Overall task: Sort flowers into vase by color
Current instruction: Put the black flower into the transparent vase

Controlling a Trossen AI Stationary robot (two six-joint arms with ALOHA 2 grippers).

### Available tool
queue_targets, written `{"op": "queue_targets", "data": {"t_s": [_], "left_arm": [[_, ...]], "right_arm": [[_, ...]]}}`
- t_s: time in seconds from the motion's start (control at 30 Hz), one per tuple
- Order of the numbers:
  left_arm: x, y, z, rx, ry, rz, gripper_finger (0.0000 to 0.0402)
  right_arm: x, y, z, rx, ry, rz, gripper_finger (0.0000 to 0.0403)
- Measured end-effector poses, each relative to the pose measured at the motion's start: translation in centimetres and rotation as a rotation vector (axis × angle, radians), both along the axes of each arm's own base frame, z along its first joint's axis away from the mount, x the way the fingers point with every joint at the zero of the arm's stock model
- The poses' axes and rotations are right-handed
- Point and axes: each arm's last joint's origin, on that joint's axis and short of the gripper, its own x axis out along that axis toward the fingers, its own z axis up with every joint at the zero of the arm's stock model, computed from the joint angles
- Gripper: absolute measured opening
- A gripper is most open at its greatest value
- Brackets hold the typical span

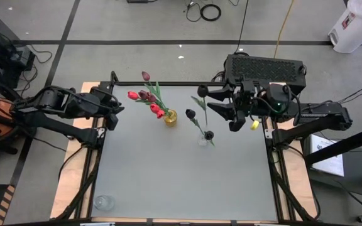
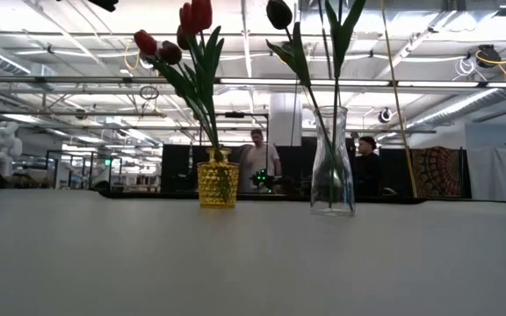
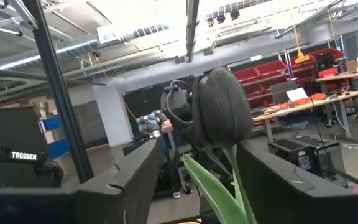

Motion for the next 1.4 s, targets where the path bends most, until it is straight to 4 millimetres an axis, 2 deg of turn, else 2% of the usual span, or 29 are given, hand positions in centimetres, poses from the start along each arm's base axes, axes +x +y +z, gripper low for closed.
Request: {"op": "queue_targets", "data": {"t_s": [1.4], "left_arm": [[0.03, -0.16, -0.06, -0.047, 0.003, -0.039, 0.0107]], "right_arm": [[-0.55, 0.42, -0.72, -0.019, 0.112, 0.005, 0.0210]]}}
